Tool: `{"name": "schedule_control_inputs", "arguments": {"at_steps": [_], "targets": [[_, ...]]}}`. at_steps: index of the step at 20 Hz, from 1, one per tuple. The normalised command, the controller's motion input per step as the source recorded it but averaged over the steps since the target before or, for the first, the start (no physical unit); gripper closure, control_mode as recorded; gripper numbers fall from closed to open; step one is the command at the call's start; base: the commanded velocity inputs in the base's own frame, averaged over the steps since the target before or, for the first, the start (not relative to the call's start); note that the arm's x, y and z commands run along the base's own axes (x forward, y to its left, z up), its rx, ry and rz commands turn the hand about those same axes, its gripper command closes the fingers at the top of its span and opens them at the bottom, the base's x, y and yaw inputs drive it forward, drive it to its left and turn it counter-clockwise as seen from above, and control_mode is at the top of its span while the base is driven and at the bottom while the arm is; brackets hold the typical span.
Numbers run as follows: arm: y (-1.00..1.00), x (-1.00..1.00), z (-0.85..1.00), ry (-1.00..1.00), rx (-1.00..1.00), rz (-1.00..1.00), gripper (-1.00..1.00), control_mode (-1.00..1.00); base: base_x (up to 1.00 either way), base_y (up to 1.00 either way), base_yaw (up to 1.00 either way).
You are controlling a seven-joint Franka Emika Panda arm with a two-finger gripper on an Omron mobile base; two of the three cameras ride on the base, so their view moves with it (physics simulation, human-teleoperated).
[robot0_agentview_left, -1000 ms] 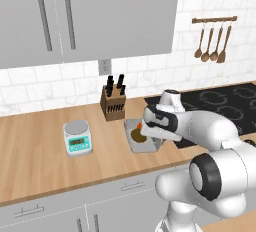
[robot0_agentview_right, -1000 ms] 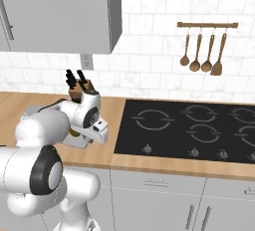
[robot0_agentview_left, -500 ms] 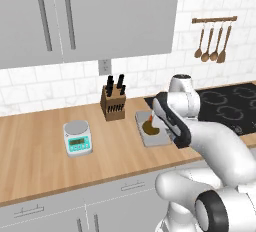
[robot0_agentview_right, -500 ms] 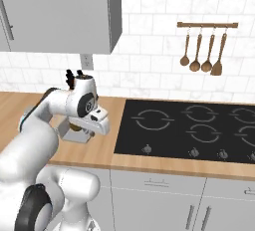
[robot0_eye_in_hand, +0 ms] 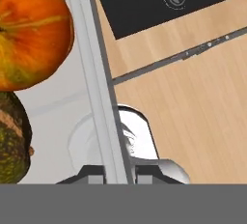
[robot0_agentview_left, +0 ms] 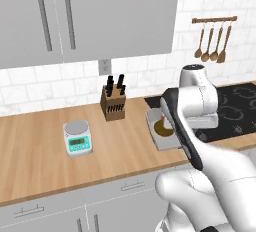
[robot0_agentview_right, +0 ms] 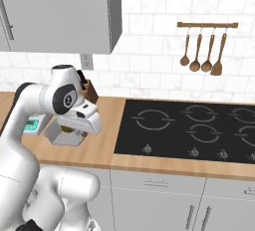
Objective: Take the meat container that has the shrimp and place it on the second highest rack of the freezer. Then take the vegetable container that has the avocado and squash and place it on the highest rack of the freezer.
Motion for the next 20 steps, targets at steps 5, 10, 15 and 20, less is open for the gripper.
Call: {"name": "schedule_control_inputs", "arguments": {"at_steps": [5, 10, 15, 20], "targets": [[-0.01, -0.79, 0.17, -0.09, 0.07, 0.00, 1.00, -1.00, 0.00, 0.00, 0.00], [0.02, -0.50, 0.21, -0.17, 0.12, 0.07, 1.00, -1.00, 0.00, 0.00, 0.00], [0.02, -0.17, 0.25, -0.07, 0.04, 0.08, 1.00, -1.00, 0.00, 0.00, 0.00], [0.00, 0.00, 0.11, -0.01, 0.00, 0.03, 1.00, -1.00, 0.00, 0.00, 0.00]]}}
